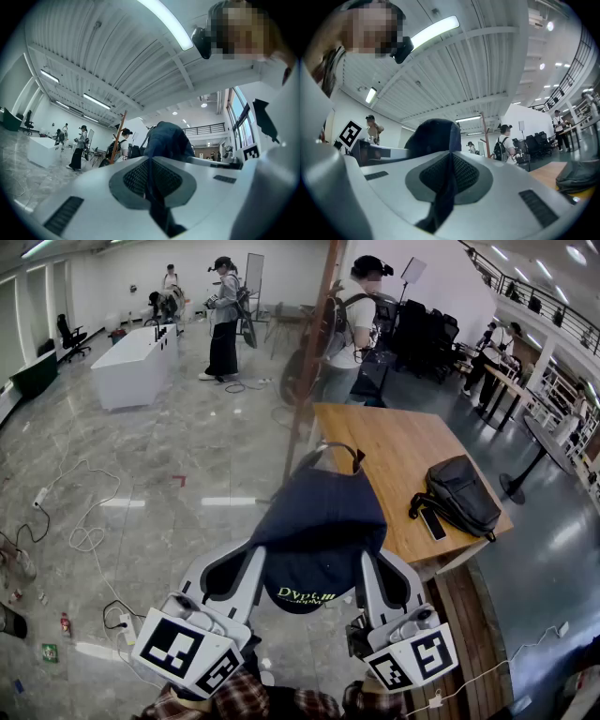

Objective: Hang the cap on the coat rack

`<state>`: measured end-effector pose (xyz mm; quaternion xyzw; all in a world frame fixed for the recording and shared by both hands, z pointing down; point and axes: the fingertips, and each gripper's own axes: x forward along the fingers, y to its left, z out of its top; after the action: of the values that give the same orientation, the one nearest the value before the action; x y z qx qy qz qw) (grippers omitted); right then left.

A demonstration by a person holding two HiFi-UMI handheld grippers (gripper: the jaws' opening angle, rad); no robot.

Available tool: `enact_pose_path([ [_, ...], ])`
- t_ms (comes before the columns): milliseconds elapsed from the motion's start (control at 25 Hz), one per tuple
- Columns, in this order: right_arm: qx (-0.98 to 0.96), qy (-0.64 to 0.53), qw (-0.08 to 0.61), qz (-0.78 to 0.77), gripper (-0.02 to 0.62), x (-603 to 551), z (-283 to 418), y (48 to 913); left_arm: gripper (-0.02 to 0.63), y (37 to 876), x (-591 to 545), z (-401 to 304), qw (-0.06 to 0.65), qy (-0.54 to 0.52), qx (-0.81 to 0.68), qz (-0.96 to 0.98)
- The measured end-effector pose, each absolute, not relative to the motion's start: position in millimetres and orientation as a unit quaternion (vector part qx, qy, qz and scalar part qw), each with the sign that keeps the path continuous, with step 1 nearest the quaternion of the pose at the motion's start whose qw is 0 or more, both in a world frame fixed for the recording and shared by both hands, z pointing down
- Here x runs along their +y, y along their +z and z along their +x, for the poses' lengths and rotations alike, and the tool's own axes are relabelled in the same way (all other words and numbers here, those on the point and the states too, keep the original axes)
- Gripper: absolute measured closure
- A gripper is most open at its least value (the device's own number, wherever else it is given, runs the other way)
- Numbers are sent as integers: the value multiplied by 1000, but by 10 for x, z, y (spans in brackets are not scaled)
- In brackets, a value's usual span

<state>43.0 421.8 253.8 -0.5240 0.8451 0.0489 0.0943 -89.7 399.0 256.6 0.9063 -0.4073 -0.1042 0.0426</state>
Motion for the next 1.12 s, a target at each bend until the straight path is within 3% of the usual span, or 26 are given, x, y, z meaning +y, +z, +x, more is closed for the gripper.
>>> enact_pose_path([
  [360,847,42,88,-522,575,3702,557,2705,590,2729,3483,-775,49,-100,-412,904],
  [1120,825,60,97,-553,575,969,606,2497,591,2530,685,-723,38,-112,-366,923],
])
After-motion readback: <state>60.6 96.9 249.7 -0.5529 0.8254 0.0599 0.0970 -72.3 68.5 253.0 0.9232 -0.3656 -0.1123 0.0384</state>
